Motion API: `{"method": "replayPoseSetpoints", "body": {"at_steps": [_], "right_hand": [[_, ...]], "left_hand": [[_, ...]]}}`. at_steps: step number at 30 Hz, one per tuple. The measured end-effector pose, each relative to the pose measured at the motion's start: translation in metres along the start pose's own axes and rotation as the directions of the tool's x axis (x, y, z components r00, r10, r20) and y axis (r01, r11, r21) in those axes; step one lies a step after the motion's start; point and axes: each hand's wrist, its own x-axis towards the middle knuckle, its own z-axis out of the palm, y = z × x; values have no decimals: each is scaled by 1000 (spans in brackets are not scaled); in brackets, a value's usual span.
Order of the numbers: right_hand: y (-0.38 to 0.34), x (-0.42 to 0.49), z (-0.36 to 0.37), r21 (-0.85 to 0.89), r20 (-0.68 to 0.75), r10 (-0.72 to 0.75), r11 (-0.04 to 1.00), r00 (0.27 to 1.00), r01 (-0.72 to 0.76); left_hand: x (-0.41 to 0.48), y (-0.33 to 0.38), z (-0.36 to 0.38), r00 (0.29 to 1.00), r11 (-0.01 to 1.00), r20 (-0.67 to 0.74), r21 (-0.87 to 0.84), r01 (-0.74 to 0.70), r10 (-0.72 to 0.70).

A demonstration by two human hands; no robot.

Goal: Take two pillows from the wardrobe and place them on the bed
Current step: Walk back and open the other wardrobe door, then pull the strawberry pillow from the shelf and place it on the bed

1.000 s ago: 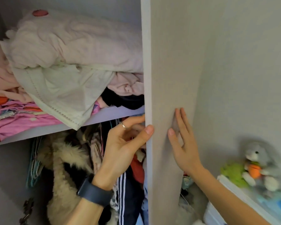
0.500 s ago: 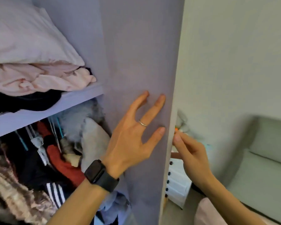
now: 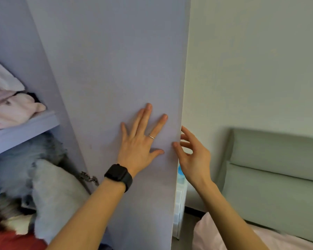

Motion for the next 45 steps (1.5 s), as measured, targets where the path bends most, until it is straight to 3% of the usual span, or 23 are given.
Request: {"method": "replayPoseSetpoints", "body": {"at_steps": [6, 9, 11, 14, 17, 20, 26, 36, 41, 45], "right_hand": [[9, 0, 10, -84, -50, -20, 996, 999, 16], [12, -25, 22, -248, -134, -157, 961, 978, 120], [13, -47, 35, -333, -147, -279, 917, 949, 218], [14, -74, 65, -323, 30, -365, 878, 931, 354], [9, -89, 104, -166, 276, -201, 953, 940, 253], [-2, -92, 148, -108, 492, -152, 966, 857, 233], [-57, -81, 232, 74, 628, -303, 940, 717, 333], [-197, 5, 337, 372, 547, -586, 810, 598, 453], [-241, 73, 385, 367, 488, -650, 758, 583, 539], [-245, 124, 424, 167, 626, -569, 766, 533, 621]], "left_hand": [[1, -4, 10, 1000, 999, -11, -26, -26, 26], [-21, -14, 6, 999, 996, -38, -86, -36, 32], [-48, -26, 3, 999, 991, -32, -130, 33, -37], [-98, -56, -5, 974, 965, 71, -136, 225, -217], [-146, -86, -26, 893, 905, 205, -60, 421, -402], [-182, -114, -61, 818, 841, 217, 33, 539, -533], [-206, -158, -146, 751, 746, 70, 207, 633, -656], [-147, -229, -269, 695, 600, -272, 359, 715, -665], [-109, -283, -304, 684, 479, -351, 514, 712, -640], [-88, -330, -304, 720, 391, -319, 670, 631, -616]]}}
